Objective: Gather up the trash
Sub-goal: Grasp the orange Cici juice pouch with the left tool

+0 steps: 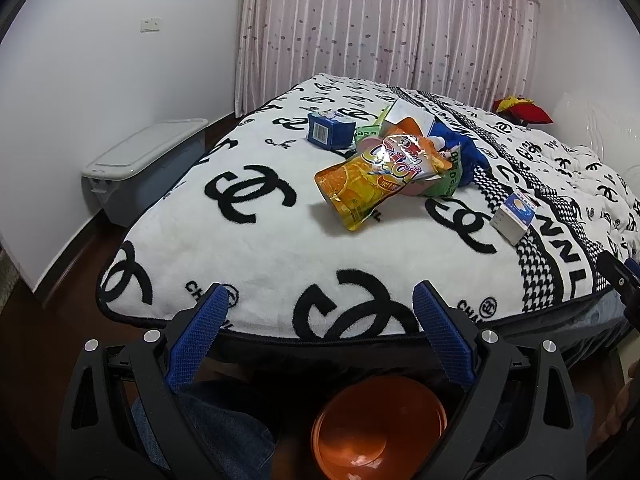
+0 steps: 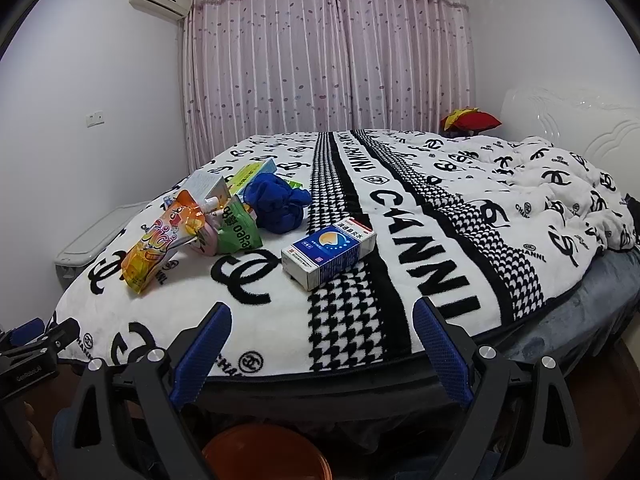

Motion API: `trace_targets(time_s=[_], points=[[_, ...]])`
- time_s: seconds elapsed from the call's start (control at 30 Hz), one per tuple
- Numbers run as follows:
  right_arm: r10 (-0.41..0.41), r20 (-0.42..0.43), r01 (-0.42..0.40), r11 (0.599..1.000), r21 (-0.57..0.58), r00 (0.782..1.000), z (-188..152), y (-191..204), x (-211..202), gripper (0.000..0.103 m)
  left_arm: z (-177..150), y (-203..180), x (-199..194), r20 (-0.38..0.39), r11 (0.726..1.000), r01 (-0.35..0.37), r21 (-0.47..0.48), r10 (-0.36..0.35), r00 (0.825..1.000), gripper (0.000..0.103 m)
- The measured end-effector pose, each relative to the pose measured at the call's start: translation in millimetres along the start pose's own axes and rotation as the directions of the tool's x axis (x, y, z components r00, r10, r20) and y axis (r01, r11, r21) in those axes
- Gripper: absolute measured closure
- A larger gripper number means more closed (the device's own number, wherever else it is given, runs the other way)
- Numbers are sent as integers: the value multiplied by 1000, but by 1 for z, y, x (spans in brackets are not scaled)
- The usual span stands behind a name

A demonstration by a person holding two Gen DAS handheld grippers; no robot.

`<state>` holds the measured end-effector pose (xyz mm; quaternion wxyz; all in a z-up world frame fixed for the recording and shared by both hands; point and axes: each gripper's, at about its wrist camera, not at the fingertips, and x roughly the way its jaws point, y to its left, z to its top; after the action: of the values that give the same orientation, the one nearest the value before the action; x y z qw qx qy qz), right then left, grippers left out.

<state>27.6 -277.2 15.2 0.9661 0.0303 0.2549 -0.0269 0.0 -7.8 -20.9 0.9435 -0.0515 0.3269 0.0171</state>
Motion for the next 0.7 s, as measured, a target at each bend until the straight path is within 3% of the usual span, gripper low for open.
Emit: trace_targets(time_s=[0.4, 0.47, 0.57, 0.7], points=[[8, -27, -8, 1000, 4, 1000, -5, 0, 10, 11, 8, -3, 18, 14, 998, 8, 56, -9, 1000, 12], [14, -34, -14, 1000, 10, 999, -6, 0, 14, 11, 18, -7, 30, 15, 995, 47, 91, -49, 999, 12], [24, -43, -23, 1000, 21, 999, -8, 0, 17, 10, 38, -18, 59, -16, 975, 127, 184, -127, 992, 12], [28, -62, -27, 999, 17, 998, -12, 0, 23, 10, 61, -39, 92, -59, 922, 128, 365, -114, 992, 12]])
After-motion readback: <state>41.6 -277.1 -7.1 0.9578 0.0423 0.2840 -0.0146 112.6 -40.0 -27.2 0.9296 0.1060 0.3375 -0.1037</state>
